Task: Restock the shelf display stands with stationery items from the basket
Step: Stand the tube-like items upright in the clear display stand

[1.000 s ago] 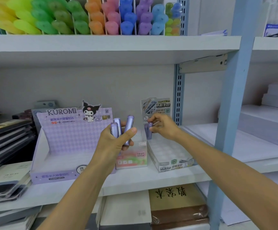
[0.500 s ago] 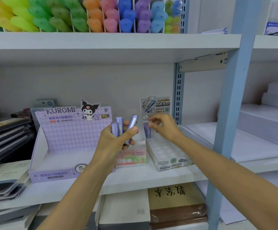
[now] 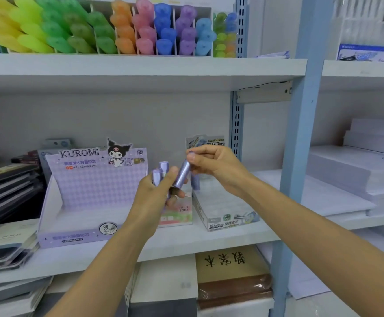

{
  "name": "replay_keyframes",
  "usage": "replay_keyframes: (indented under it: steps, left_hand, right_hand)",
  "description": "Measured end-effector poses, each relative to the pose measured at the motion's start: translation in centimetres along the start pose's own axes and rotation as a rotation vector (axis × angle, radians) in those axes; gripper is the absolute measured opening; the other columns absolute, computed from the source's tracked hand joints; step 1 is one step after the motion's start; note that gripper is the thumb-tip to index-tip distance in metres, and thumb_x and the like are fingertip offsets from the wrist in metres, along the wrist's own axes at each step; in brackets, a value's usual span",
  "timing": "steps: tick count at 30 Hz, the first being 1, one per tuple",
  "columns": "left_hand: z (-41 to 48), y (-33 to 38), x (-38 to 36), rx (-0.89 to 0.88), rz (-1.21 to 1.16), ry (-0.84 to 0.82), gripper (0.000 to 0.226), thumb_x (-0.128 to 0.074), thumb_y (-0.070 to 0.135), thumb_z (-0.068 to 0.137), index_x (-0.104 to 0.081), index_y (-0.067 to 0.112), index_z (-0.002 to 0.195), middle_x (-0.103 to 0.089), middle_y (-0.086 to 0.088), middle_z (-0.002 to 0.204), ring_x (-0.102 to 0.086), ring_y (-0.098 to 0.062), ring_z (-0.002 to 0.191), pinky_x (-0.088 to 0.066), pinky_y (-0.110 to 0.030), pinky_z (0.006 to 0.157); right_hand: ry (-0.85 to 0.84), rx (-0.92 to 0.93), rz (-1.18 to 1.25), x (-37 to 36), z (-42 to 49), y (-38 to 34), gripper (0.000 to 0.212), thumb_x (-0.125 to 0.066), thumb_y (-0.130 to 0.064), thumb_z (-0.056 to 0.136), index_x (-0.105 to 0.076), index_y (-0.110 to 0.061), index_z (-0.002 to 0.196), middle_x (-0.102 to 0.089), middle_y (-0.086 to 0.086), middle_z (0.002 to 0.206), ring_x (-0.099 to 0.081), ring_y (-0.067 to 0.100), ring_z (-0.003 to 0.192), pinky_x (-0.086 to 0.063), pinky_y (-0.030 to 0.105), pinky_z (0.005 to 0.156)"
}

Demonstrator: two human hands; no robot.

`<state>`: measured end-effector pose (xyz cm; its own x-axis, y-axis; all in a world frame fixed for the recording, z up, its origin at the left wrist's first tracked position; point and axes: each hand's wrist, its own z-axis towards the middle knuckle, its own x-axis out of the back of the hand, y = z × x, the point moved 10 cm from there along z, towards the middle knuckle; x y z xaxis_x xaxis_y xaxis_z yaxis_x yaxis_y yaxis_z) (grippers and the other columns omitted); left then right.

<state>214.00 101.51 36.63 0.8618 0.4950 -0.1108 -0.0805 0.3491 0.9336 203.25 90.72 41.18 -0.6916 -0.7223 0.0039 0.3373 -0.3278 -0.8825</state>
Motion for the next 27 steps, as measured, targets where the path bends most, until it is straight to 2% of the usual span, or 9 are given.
replay_keyframes:
  steps: [2, 5, 10, 13, 15, 18, 21, 24, 27]
  left_hand:
    - [0.1, -0.5, 0.4, 0.059, -0.082, 0.008, 0.017, -0.055, 0.022, 0.097, -0.069, 0.011, 0.097, -0.072, -0.003, 0.078, -0.059, -0.01, 0.056, -0.041, -0.023, 0.048]
    - [0.3, -0.7, 0.5, 0.084, -0.167, -0.029, 0.018, -0.052, 0.012, 0.098, -0.068, 0.008, 0.102, -0.066, -0.002, 0.073, -0.058, -0.011, 0.058, -0.045, -0.02, 0.048]
    - [0.3, -0.4, 0.2, 0.0, -0.137, -0.129, 0.019, -0.052, 0.019, 0.098, -0.064, 0.011, 0.111, -0.069, -0.004, 0.074, -0.069, -0.018, 0.073, -0.059, -0.027, 0.068]
    - [0.1, -0.4, -0.1, -0.011, -0.089, -0.169, 0.023, -0.054, 0.027, 0.096, -0.063, 0.018, 0.115, -0.072, -0.004, 0.079, -0.069, -0.018, 0.069, -0.056, -0.023, 0.059]
    - [0.0, -0.5, -0.3, -0.008, -0.045, -0.186, 0.029, -0.057, 0.036, 0.091, -0.062, 0.023, 0.116, -0.072, -0.001, 0.08, -0.065, -0.013, 0.059, -0.047, -0.018, 0.048]
    - [-0.1, -0.7, -0.5, -0.003, -0.026, -0.206, 0.039, -0.062, 0.042, 0.082, -0.057, 0.021, 0.114, -0.073, -0.004, 0.083, -0.057, -0.008, 0.05, -0.038, -0.016, 0.04]
    - [0.3, -0.9, -0.1, -0.013, 0.001, -0.171, 0.03, -0.062, 0.036, 0.088, -0.054, 0.015, 0.108, -0.074, -0.006, 0.085, -0.052, -0.006, 0.047, -0.037, -0.016, 0.04]
    - [0.6, -1.1, 0.2, -0.026, 0.011, -0.139, 0.028, -0.064, 0.036, 0.087, -0.057, 0.015, 0.105, -0.073, -0.001, 0.083, -0.054, -0.006, 0.049, -0.042, -0.018, 0.043]
    - [0.7, -1.1, 0.4, -0.033, 0.036, -0.106, 0.034, -0.067, 0.043, 0.079, -0.062, 0.02, 0.104, -0.071, 0.005, 0.081, -0.059, -0.007, 0.058, -0.048, -0.019, 0.049]
  right_hand:
    - [0.063, 0.055, 0.032, 1.4, 0.2, -0.8, 0.016, -0.068, -0.004, 0.087, -0.072, -0.009, 0.101, -0.074, 0.005, 0.088, -0.07, 0.017, 0.08, -0.057, 0.025, 0.075]
    - [0.166, 0.117, 0.003, 3.7, 0.5, -1.6, 0.02, -0.066, -0.003, 0.088, -0.07, -0.009, 0.106, -0.073, 0.007, 0.093, -0.071, 0.016, 0.084, -0.056, 0.023, 0.076]
    - [0.233, 0.101, -0.325, 5.4, 1.2, 0.2, 0.027, -0.066, 0.004, 0.086, -0.068, -0.005, 0.112, -0.07, 0.019, 0.102, -0.069, 0.017, 0.083, -0.057, 0.023, 0.077]
    - [0.244, 0.04, -0.508, 5.7, 1.5, 2.6, 0.03, -0.068, 0.003, 0.084, -0.068, -0.003, 0.114, -0.07, 0.017, 0.105, -0.068, 0.03, 0.092, -0.056, 0.035, 0.089]
    - [0.238, 0.023, -0.585, 5.6, 1.5, 3.8, 0.03, -0.069, 0.002, 0.084, -0.069, -0.005, 0.113, -0.071, 0.01, 0.101, -0.068, 0.029, 0.094, -0.055, 0.038, 0.092]
    - [0.204, 0.029, -0.664, 5.0, 1.6, 4.7, 0.03, -0.069, 0.0, 0.085, -0.069, -0.006, 0.115, -0.069, 0.002, 0.096, -0.065, 0.014, 0.084, -0.056, 0.028, 0.089]
    - [0.112, 0.019, -0.705, 4.4, 2.2, 4.7, 0.029, -0.067, 0.0, 0.087, -0.068, -0.004, 0.116, -0.069, 0.003, 0.097, -0.063, 0.005, 0.079, -0.052, 0.009, 0.075]
    - [0.047, 0.01, -0.733, 3.9, 2.6, 4.7, 0.027, -0.069, -0.003, 0.086, -0.07, -0.005, 0.113, -0.068, -0.002, 0.09, -0.064, 0.002, 0.076, -0.052, 0.009, 0.071]
    - [0.084, 0.033, -0.748, 4.0, 2.4, 4.7, 0.027, -0.072, -0.005, 0.084, -0.066, -0.015, 0.108, -0.065, -0.003, 0.086, -0.065, 0.014, 0.076, -0.057, 0.02, 0.072]
